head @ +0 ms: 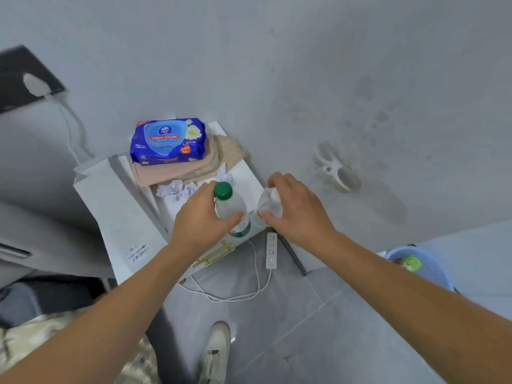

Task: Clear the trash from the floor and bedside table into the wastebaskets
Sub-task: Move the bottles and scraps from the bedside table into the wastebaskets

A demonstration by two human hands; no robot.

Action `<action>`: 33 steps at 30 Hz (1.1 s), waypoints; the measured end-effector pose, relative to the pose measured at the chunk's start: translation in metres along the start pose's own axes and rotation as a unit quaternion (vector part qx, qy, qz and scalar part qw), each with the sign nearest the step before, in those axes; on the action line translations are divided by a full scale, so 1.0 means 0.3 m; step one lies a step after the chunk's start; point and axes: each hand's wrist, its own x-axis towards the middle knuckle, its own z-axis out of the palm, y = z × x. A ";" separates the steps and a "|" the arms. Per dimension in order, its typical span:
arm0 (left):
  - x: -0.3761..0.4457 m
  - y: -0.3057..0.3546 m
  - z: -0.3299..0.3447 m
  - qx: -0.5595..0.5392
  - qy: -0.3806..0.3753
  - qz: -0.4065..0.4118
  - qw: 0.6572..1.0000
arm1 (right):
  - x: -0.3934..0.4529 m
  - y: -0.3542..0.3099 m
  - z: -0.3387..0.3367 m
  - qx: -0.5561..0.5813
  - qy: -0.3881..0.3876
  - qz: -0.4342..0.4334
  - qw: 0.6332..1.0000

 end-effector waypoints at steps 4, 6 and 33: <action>-0.124 0.070 0.030 0.014 -0.016 -0.005 1.000 | -0.192 0.052 -0.042 0.013 -0.016 0.010 1.000; -0.188 0.126 0.047 0.021 -0.020 0.001 1.000 | -0.288 0.074 -0.071 0.029 -0.023 0.014 0.999; -0.623 0.824 1.344 -0.025 -0.187 0.182 0.965 | -1.429 1.314 -0.135 0.131 0.212 0.358 0.900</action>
